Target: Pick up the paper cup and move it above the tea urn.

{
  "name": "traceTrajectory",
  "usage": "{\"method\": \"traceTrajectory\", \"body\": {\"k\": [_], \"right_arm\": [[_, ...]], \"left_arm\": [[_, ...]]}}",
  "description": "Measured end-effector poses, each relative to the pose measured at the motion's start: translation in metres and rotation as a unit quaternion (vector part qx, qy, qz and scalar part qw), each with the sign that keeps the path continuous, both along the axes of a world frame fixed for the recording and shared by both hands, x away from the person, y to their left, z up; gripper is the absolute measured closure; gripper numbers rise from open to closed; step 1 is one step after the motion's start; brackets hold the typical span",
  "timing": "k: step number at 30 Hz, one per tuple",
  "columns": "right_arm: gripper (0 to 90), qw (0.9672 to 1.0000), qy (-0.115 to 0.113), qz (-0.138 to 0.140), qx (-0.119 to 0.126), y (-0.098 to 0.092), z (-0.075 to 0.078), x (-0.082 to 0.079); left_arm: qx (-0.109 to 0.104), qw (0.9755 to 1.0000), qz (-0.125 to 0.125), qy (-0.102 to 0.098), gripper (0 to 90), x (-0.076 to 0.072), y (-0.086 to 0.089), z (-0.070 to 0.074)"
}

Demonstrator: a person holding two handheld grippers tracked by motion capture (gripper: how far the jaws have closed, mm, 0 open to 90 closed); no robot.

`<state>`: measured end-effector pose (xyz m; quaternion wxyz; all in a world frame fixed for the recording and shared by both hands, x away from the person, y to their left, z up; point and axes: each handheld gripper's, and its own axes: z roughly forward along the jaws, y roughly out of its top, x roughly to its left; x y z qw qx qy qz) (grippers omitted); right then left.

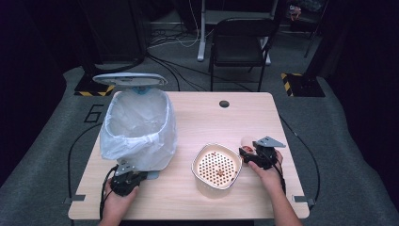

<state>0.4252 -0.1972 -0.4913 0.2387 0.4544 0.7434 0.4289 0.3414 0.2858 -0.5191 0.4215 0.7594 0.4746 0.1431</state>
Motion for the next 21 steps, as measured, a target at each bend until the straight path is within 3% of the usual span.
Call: {"method": "traceTrajectory", "body": {"k": [7,21], "right_arm": [[38.8,0.9999,-0.004,0.006,-0.008,0.0014,0.0008,-0.0016],[44.2,0.9997,-0.006,0.019,-0.014,0.0011,0.0060,-0.0062]], "left_arm": [[0.000,1.0000,0.000,0.000,90.0,0.0001,0.0000,0.0000],[0.000,1.0000,0.000,0.001,90.0,0.0002,0.0001,0.0001]]}}
